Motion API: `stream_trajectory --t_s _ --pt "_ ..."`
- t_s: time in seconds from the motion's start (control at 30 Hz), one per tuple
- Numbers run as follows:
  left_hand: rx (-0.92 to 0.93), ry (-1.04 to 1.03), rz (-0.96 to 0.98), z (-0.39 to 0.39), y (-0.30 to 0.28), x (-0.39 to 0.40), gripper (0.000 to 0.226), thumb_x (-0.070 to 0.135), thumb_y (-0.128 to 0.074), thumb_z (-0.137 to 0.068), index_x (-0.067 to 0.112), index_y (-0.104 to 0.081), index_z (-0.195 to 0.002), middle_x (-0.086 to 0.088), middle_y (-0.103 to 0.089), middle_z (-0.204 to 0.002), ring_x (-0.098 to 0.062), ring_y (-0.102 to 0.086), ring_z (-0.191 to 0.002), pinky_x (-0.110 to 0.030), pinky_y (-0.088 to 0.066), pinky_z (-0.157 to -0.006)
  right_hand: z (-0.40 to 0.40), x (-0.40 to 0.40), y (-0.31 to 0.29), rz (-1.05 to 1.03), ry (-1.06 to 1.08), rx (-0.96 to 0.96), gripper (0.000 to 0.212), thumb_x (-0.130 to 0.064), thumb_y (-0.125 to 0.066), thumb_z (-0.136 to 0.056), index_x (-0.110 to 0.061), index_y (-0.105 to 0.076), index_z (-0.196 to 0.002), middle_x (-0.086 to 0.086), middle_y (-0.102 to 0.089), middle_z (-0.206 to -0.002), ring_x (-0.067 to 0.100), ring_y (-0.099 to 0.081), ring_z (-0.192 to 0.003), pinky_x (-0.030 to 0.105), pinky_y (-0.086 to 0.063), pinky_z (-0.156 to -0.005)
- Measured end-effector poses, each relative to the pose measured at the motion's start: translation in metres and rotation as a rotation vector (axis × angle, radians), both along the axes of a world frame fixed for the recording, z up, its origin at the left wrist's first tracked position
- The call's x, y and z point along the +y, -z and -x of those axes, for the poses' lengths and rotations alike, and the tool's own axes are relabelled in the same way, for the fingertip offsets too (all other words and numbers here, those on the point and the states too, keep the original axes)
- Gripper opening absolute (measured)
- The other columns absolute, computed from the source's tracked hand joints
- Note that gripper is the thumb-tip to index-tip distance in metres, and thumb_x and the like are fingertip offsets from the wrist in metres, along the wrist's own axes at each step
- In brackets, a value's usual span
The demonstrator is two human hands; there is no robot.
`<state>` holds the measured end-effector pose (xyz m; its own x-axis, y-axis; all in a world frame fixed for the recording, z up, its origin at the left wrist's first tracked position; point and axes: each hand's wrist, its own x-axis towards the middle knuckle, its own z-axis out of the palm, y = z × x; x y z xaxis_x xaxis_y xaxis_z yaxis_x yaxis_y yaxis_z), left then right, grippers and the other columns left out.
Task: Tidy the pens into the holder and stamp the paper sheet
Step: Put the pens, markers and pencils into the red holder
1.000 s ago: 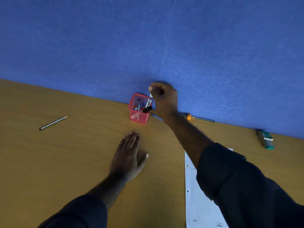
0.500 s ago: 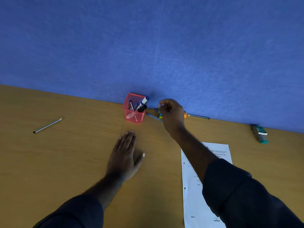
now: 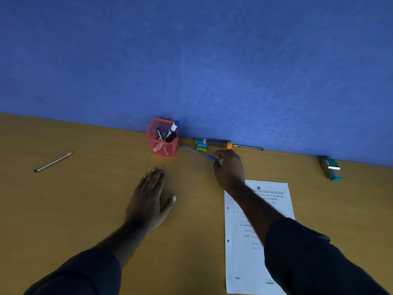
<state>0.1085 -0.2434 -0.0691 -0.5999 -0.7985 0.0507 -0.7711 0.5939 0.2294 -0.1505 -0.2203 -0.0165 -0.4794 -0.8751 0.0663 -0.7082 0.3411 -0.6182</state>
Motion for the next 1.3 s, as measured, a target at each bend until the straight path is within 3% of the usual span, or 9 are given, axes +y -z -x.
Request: stream_trajectory --t_s 0.3,0.6,0.73,0.93,1.03,1.13,1.3 --pt "-0.034 -0.006 -0.002 -0.002 0.003 -0.001 0.080 0.060 -0.036 -0.095 0.009 -0.026 -0.156 -0.005 -0.020 -0.167 -0.019 -0.018 -0.154 -0.041 -0.022 -0.125 0.006 -0.005 0.009 -0.116 -0.053 0.127 0.030 -0.016 -0.059 -0.090 -0.013 -0.063 -0.120 0.009 -0.059 -0.116 0.025 -0.052 -0.106 0.037 -0.050 -0.083" --pt "-0.024 -0.009 -0.014 -0.002 0.003 0.000 0.080 0.059 -0.038 -0.095 0.010 -0.025 -0.157 -0.003 -0.018 -0.167 -0.018 -0.017 -0.155 -0.039 -0.020 -0.125 -0.003 -0.009 0.013 -0.107 0.043 0.102 0.022 -0.017 -0.057 -0.091 -0.008 -0.066 -0.109 0.011 -0.062 -0.109 0.027 -0.054 -0.103 0.040 -0.052 -0.081" --pt "-0.029 -0.012 -0.015 -0.001 0.002 0.000 0.080 0.059 -0.038 -0.095 0.009 -0.026 -0.156 -0.004 -0.019 -0.167 -0.019 -0.017 -0.154 -0.039 -0.019 -0.125 -0.011 -0.007 0.003 0.018 0.146 -0.067 0.013 -0.011 -0.057 -0.089 -0.011 -0.068 -0.097 0.010 -0.070 -0.092 0.026 -0.063 -0.082 0.031 -0.050 -0.064" --pt "-0.021 -0.014 -0.013 0.004 -0.003 0.003 0.077 0.055 -0.033 -0.093 0.004 -0.036 -0.151 -0.011 -0.031 -0.162 -0.027 -0.029 -0.151 -0.041 -0.022 -0.124 -0.029 0.001 -0.043 0.351 0.160 -0.073 0.014 -0.003 -0.060 -0.087 -0.006 -0.071 -0.096 0.010 -0.070 -0.089 0.025 -0.063 -0.080 0.021 -0.037 -0.065" --pt "-0.027 -0.009 -0.035 0.005 -0.006 0.004 0.077 0.055 -0.030 -0.094 0.004 -0.034 -0.153 -0.012 -0.028 -0.163 -0.028 -0.026 -0.152 -0.044 -0.022 -0.125 -0.041 -0.001 -0.077 0.501 0.165 -0.013 0.020 -0.006 -0.057 -0.091 -0.006 -0.068 -0.108 0.009 -0.068 -0.095 0.024 -0.064 -0.088 0.027 -0.048 -0.077" --pt "-0.024 -0.005 -0.079 0.005 -0.007 0.003 0.077 0.054 -0.034 -0.097 0.006 -0.024 -0.156 -0.010 -0.018 -0.167 -0.026 -0.017 -0.154 -0.041 -0.013 -0.127 -0.057 -0.008 -0.106 0.608 0.215 0.067 0.026 -0.012 -0.055 -0.094 -0.010 -0.059 -0.120 0.002 -0.064 -0.094 0.019 -0.060 -0.086 0.026 -0.047 -0.074" --pt "-0.065 0.006 -0.143 0.004 -0.009 0.002 0.081 0.059 -0.026 -0.098 0.011 -0.003 -0.159 -0.007 0.001 -0.169 -0.021 -0.001 -0.156 -0.039 -0.004 -0.127 -0.089 -0.030 -0.125 0.641 0.178 0.043 0.016 -0.008 -0.060 -0.091 -0.004 -0.064 -0.107 0.007 -0.068 -0.094 0.025 -0.062 -0.083 0.038 -0.052 -0.069"
